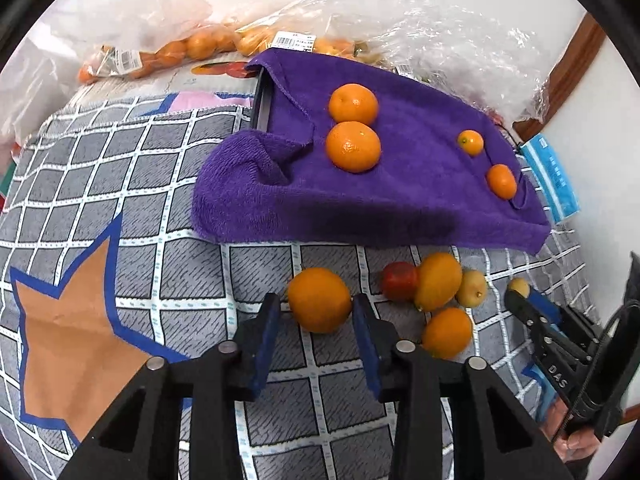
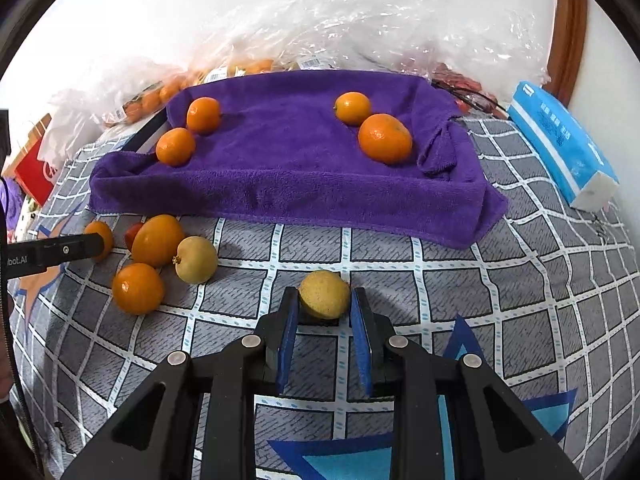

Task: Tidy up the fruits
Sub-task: 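Grasp an orange with the left tool while the right tool grasps a yellow fruit, then lift and carry the orange and yellow fruit over the purple towel, then open both tools to drop the orange and yellow fruit onto the towel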

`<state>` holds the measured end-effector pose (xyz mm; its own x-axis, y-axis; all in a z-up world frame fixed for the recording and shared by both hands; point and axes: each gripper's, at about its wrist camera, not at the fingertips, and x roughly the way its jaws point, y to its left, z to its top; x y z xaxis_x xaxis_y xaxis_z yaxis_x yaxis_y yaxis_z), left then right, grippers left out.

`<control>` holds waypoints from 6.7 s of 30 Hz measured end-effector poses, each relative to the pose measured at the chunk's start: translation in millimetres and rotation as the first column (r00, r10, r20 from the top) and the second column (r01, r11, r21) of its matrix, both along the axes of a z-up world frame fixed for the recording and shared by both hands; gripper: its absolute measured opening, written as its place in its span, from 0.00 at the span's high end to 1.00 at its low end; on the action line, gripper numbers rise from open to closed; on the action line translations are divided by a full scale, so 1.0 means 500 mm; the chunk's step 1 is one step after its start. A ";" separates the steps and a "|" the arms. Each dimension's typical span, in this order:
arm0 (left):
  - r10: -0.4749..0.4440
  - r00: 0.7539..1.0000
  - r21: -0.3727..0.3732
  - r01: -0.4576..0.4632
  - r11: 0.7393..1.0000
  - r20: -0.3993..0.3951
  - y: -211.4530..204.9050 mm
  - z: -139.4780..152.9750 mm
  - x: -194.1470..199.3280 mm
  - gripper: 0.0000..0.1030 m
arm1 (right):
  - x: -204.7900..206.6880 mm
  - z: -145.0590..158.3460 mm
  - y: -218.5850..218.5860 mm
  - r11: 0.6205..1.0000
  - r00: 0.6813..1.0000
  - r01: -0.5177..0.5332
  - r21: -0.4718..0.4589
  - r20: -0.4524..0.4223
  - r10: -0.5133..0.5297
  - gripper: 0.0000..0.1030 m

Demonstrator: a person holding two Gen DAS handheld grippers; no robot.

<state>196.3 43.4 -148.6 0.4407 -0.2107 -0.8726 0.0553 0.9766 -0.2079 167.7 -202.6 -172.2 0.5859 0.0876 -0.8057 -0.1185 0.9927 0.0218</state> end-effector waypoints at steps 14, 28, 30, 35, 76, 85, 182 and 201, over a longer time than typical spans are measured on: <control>-0.007 1.000 -0.039 0.008 0.999 0.020 -0.006 -0.007 0.026 0.68 | 0.014 0.001 -0.005 1.000 1.000 0.004 0.024 0.016 -0.005 0.74; -0.018 0.996 -0.053 0.022 0.998 0.084 -0.013 0.067 -0.045 0.68 | -0.040 0.088 -0.021 0.998 0.996 0.030 0.047 0.084 -0.033 0.74; -0.011 0.995 -0.053 0.016 0.998 0.094 -0.012 0.081 -0.056 0.68 | -0.052 0.110 -0.024 0.998 0.993 0.041 0.048 0.105 -0.046 0.74; 0.000 0.992 -0.050 0.006 0.999 0.124 -0.010 0.119 -0.086 0.68 | -0.077 0.150 -0.029 0.997 0.989 0.053 0.047 0.137 -0.059 0.74; 0.002 0.957 -0.025 0.005 1.000 0.290 -0.026 0.309 -0.040 0.68 | 0.007 0.335 -0.031 0.998 0.961 0.048 0.048 0.270 -0.059 0.74; 0.006 0.964 -0.027 0.001 1.000 0.266 -0.028 0.294 -0.011 0.68 | 0.032 0.323 -0.036 0.997 0.966 0.054 0.050 0.252 -0.065 0.74; -0.069 0.998 0.052 0.069 0.996 -0.003 -0.015 0.035 0.172 0.68 | 0.170 0.061 -0.008 0.998 0.997 0.060 -0.033 -0.049 -0.061 0.54; 0.029 0.990 0.047 -0.036 0.998 0.138 0.028 0.155 0.049 0.58 | 0.062 0.187 -0.003 0.996 0.992 0.086 -0.007 0.092 -0.085 0.46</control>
<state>220.9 57.2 -71.1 0.5626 -0.1521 -0.8126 0.0476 0.9873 -0.1518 198.8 -204.0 -78.9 0.6622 0.0255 -0.7489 -0.0345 0.9994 0.0035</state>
